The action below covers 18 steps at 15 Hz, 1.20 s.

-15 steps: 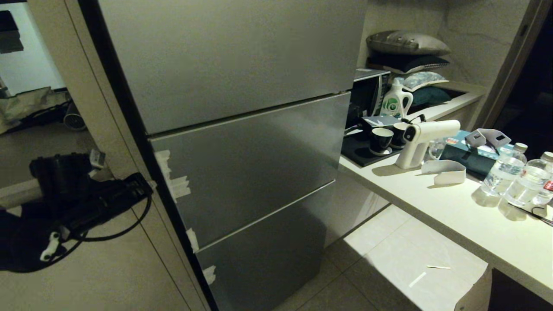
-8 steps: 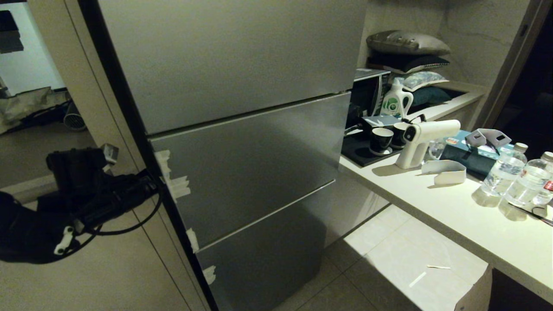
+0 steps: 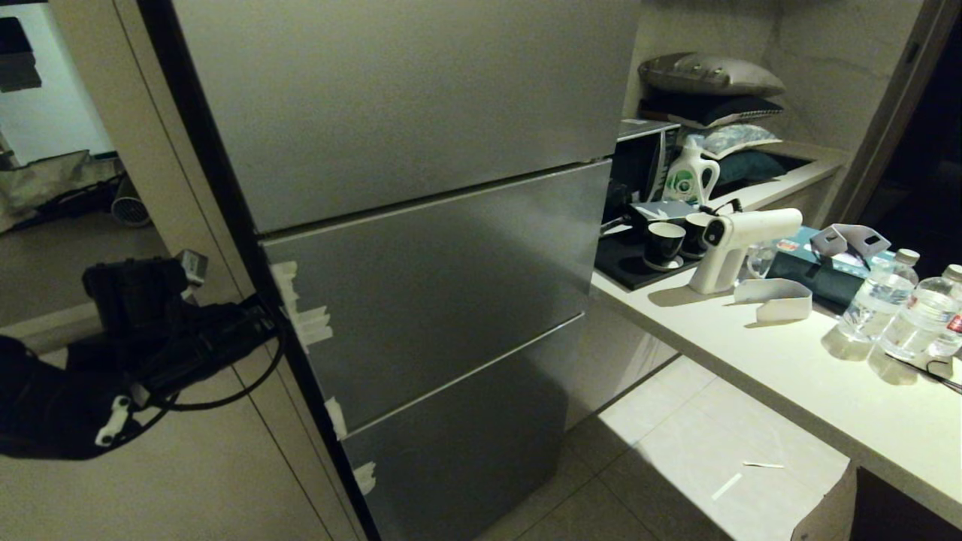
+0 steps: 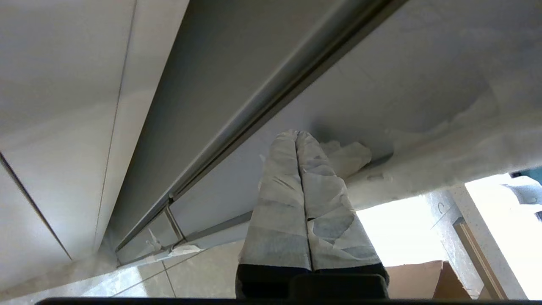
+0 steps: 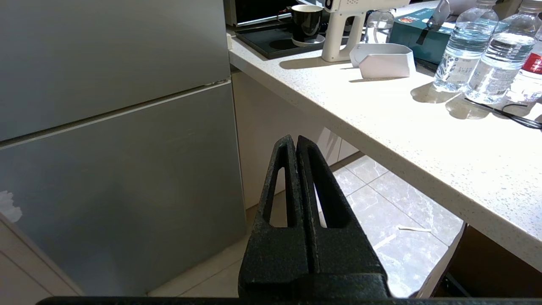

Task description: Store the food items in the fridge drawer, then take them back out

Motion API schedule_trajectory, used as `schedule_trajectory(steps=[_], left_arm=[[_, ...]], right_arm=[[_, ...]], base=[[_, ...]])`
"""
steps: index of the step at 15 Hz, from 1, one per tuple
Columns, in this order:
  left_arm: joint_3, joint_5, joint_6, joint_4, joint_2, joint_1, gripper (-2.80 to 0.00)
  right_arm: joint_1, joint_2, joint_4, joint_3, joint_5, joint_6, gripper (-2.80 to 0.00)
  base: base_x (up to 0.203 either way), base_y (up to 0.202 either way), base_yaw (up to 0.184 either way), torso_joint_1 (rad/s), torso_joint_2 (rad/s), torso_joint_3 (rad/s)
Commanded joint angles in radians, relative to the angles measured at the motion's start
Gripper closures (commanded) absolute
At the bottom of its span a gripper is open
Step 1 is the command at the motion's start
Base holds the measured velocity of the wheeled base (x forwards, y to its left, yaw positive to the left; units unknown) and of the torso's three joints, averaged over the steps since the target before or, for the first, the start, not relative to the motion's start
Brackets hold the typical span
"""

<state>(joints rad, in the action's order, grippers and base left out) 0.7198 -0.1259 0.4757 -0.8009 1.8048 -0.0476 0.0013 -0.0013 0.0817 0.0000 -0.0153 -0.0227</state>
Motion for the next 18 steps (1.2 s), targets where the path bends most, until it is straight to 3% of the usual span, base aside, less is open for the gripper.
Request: schedule_trajectory(steps=[1, 12, 18], left_arm=[[-0.020, -0.009, 0.003, 0.000, -0.027, -0.020, 0.00], [-0.139, -0.009, 0.000, -0.007, -0.135, -0.079, 0.00], [-0.279, -0.001, 0.001, -0.008, -0.283, -0.240, 0.00]], right_arm=[[0.000, 0.001, 0.001, 0.031, 0.000, 0.000, 0.00], [0.000, 0.001, 0.001, 0.031, 0.000, -0.002, 0.00], [0.000, 0.001, 0.001, 0.031, 0.000, -0.002, 0.00]], base=[[0.000, 0.000, 0.000, 0.000, 0.00, 0.000], [0.000, 0.000, 0.000, 0.000, 0.00, 0.000], [0.000, 0.000, 0.000, 0.000, 0.00, 0.000]])
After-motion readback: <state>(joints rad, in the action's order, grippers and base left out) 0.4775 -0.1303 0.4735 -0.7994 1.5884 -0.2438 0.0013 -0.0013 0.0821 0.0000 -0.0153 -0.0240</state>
